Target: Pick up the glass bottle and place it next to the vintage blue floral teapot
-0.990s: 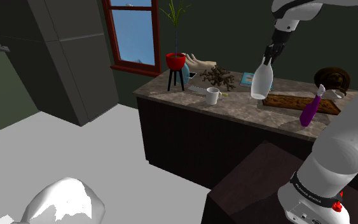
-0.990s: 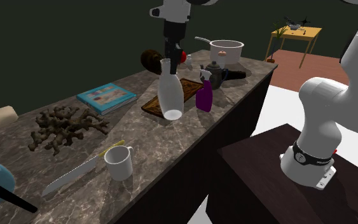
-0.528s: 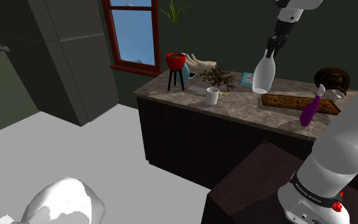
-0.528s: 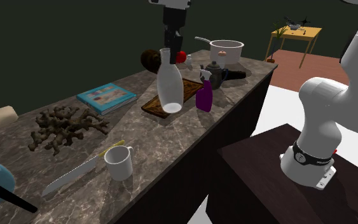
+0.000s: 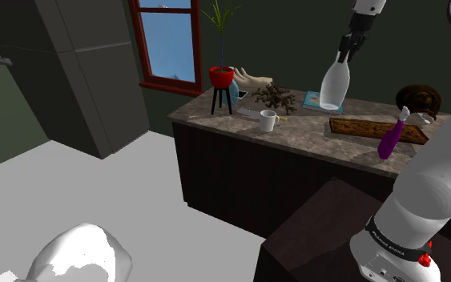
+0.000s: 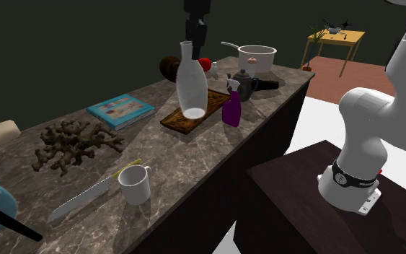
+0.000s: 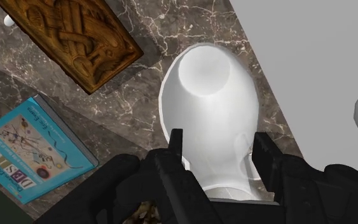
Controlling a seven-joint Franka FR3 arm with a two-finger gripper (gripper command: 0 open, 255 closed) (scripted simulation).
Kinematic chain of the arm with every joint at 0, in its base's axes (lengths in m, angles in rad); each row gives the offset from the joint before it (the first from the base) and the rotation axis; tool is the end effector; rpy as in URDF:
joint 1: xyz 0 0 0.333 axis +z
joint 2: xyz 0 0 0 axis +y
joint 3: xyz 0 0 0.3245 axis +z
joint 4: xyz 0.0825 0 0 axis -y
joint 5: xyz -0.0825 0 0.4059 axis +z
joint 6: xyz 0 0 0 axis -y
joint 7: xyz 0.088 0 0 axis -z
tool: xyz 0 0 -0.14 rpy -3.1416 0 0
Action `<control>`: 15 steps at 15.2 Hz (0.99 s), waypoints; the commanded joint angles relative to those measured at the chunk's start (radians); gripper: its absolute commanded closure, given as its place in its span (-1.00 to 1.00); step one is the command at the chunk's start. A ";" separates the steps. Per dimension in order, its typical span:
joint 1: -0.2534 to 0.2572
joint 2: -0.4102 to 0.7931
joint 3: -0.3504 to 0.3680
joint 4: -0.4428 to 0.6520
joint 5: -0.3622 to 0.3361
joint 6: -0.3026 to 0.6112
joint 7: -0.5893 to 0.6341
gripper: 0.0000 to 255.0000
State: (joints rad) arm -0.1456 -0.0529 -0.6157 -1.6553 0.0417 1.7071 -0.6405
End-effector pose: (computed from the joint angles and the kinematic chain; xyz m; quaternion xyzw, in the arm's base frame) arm 0.4170 -0.4006 0.5956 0.9963 -0.0625 0.0595 0.0031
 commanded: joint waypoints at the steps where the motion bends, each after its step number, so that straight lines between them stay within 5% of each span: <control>1: -0.001 0.007 -0.002 0.036 0.004 -0.030 -0.002 1.00; 15: -0.027 0.108 -0.028 0.334 0.069 -0.249 -0.031 1.00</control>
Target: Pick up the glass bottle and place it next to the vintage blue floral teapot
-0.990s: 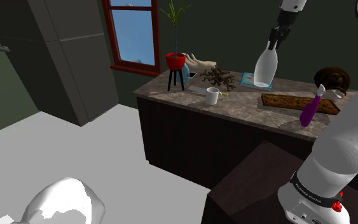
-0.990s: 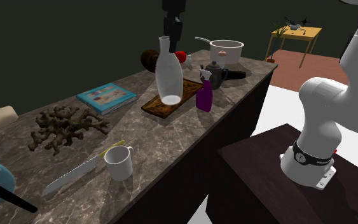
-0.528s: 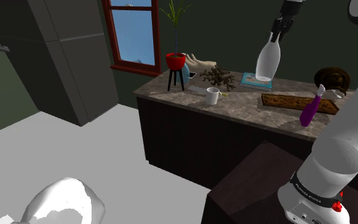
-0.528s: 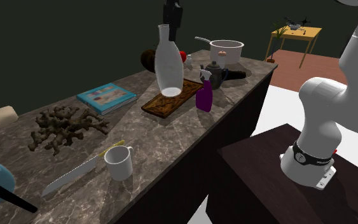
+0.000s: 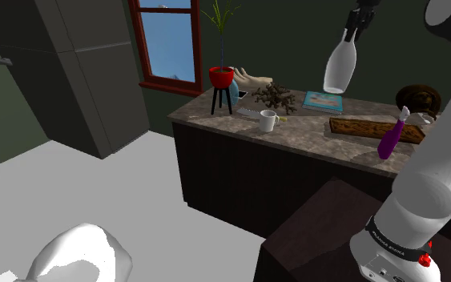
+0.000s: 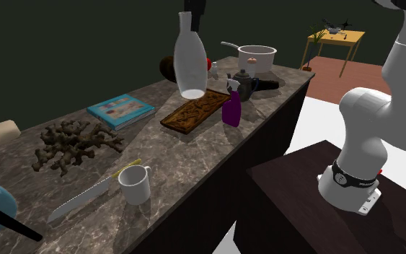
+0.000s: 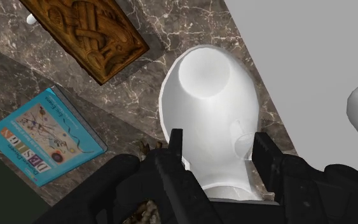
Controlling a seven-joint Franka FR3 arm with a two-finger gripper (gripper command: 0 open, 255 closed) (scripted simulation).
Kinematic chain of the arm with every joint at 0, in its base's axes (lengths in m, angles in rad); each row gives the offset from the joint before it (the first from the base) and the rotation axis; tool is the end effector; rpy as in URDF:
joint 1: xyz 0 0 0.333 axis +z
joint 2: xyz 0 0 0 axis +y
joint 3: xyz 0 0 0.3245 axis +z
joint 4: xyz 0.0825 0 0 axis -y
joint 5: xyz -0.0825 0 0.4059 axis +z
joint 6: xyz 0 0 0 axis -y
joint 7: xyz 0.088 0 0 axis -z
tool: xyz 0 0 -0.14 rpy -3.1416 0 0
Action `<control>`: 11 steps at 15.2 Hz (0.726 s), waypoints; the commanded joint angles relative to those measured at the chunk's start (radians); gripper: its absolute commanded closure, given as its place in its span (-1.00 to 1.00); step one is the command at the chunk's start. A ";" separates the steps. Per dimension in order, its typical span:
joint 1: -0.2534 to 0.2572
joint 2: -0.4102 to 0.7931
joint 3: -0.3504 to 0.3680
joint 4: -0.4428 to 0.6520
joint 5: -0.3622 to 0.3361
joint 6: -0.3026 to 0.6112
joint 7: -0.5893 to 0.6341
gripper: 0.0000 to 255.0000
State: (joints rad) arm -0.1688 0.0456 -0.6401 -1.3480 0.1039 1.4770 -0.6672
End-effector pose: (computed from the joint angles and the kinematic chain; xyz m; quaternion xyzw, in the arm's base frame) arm 0.4173 -0.4011 0.6794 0.9963 -0.0626 0.0595 0.0030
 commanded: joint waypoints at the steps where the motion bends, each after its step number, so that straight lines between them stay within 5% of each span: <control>1: -0.008 0.020 -0.006 0.053 0.014 -0.037 -0.007 1.00; 8: -0.055 0.110 -0.026 0.250 0.081 -0.165 -0.032 1.00; 11: -0.066 0.046 -0.043 0.164 0.043 -0.136 -0.081 1.00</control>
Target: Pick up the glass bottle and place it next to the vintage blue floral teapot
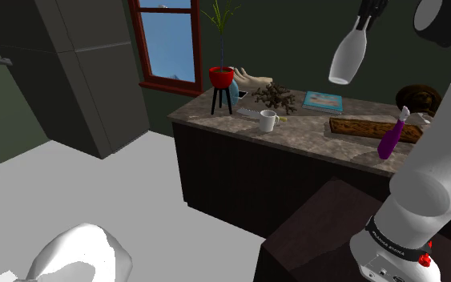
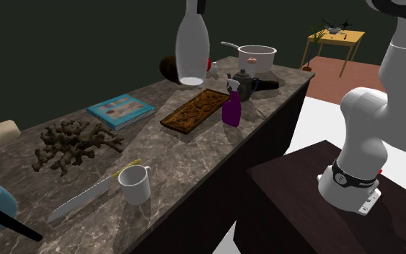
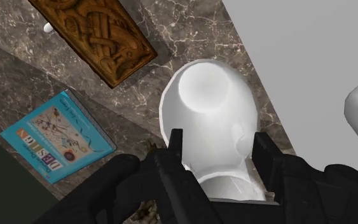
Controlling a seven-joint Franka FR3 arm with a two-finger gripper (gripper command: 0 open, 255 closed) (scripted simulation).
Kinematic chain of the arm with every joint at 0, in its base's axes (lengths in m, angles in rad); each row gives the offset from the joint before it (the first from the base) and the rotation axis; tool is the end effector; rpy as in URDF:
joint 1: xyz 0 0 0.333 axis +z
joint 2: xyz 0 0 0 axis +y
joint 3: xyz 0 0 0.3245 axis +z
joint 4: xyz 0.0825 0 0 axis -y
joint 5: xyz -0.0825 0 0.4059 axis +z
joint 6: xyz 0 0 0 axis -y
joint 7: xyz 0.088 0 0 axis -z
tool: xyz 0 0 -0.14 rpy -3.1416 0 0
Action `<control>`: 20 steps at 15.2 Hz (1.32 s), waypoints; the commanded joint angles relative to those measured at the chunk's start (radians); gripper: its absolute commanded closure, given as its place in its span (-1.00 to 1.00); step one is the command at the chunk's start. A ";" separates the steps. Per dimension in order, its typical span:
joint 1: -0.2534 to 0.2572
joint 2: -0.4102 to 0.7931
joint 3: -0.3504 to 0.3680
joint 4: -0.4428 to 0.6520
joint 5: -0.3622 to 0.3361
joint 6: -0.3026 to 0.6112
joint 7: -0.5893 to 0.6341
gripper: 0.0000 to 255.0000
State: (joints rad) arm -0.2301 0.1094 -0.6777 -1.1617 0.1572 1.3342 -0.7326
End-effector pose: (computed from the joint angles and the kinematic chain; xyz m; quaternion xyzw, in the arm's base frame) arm 0.3911 -0.4146 0.7240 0.9963 -0.0628 0.0593 0.0029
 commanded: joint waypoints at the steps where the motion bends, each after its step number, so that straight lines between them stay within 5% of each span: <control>1: -0.010 -0.036 -0.012 -0.046 -0.021 0.014 -0.033 1.00; 11: -0.106 -0.128 -0.106 -0.171 -0.068 0.050 -0.243 1.00; 20: -0.242 -0.060 -0.243 -0.147 -0.001 0.041 -0.501 1.00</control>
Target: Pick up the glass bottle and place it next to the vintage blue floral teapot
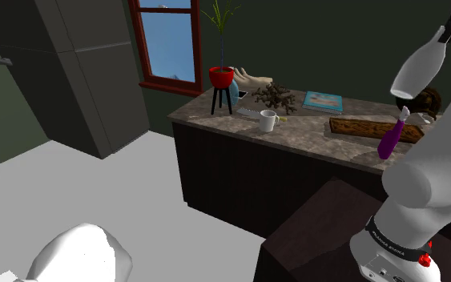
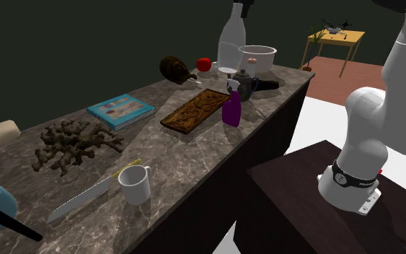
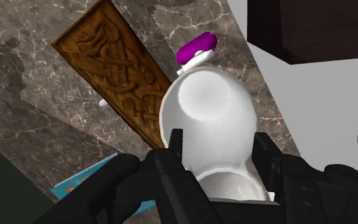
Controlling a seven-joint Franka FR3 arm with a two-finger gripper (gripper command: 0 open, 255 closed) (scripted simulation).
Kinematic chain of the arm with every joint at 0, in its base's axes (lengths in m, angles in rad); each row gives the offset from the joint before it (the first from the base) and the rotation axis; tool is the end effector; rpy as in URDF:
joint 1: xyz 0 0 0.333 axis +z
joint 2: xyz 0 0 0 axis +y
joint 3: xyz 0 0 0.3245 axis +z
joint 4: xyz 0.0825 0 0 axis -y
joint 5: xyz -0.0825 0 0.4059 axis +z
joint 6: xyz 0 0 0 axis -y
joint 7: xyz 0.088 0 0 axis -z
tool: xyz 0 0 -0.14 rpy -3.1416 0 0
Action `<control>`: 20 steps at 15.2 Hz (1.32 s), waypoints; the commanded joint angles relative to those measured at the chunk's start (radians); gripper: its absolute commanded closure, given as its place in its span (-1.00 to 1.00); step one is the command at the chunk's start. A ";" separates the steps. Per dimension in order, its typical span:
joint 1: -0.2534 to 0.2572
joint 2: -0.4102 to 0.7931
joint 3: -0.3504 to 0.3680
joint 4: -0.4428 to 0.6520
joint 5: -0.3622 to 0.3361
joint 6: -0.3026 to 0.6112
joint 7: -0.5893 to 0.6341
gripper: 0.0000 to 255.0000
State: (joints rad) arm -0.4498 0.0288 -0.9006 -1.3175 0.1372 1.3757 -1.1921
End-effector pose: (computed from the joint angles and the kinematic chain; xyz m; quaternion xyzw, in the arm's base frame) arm 0.1505 -0.5371 0.6954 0.9962 -0.0640 0.0591 0.0026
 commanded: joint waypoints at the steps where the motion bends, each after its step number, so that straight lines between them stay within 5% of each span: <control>1: -0.044 0.039 -0.036 0.020 0.036 -0.005 -0.074 1.00; 9: -0.324 0.252 -0.110 0.180 0.233 -0.077 -0.348 1.00; 14: -0.591 0.417 -0.082 0.374 0.380 -0.163 -0.477 1.00; 16: -0.743 0.506 -0.049 0.515 0.457 -0.220 -0.511 1.00; 20: -0.632 0.446 -0.080 0.339 0.393 -0.116 -0.531 1.00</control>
State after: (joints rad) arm -1.1009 0.4835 -0.9750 -0.9440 0.5402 1.2356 -1.7176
